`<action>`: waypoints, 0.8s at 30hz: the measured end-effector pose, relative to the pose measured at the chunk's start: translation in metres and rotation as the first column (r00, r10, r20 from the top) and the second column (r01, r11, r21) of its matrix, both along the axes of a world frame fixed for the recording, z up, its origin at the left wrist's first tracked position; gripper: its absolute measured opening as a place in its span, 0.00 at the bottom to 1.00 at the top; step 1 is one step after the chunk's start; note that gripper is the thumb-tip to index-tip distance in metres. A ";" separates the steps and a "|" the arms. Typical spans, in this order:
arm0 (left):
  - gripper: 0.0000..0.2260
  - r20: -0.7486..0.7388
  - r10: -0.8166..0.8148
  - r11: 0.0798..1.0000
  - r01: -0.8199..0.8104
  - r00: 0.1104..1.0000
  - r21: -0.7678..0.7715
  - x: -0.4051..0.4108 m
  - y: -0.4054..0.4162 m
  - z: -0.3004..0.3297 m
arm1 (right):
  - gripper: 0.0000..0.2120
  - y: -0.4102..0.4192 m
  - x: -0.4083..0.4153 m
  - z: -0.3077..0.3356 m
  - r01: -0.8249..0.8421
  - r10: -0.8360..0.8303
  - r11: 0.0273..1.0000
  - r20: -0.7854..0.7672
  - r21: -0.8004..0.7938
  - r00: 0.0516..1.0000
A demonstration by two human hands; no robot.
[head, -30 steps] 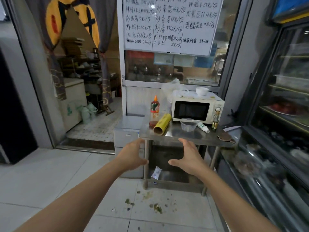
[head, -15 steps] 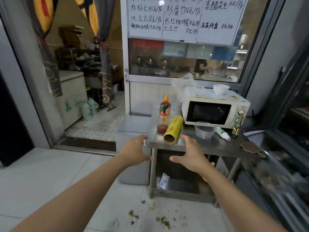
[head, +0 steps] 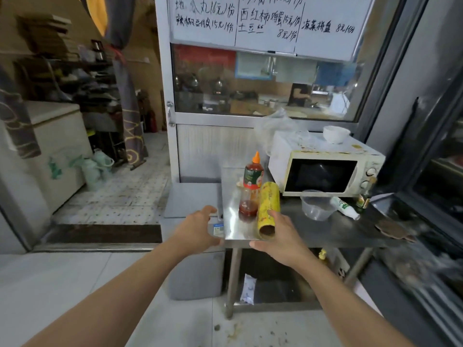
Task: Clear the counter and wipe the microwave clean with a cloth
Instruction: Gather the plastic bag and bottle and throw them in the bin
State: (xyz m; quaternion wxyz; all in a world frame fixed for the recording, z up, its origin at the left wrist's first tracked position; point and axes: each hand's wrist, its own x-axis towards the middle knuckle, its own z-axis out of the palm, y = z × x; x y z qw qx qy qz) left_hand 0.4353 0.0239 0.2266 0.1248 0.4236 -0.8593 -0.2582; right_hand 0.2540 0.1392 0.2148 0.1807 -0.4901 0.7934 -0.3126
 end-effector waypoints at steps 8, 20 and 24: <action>0.34 -0.003 0.001 0.999 -0.001 1.000 0.050 -0.017 -0.098 -0.014 | 0.40 -0.105 -0.021 -0.010 -0.033 0.034 0.998 0.019 -0.053 0.999; 0.35 0.032 0.022 0.998 -0.023 0.999 0.057 -0.066 -0.234 -0.031 | 0.42 -0.255 -0.065 -0.032 -0.073 0.077 0.995 0.051 -0.069 0.996; 0.35 0.024 -0.002 0.998 0.000 1.000 0.063 -0.079 -0.281 -0.038 | 0.42 -0.294 -0.073 -0.038 -0.058 0.061 0.996 0.043 -0.065 0.997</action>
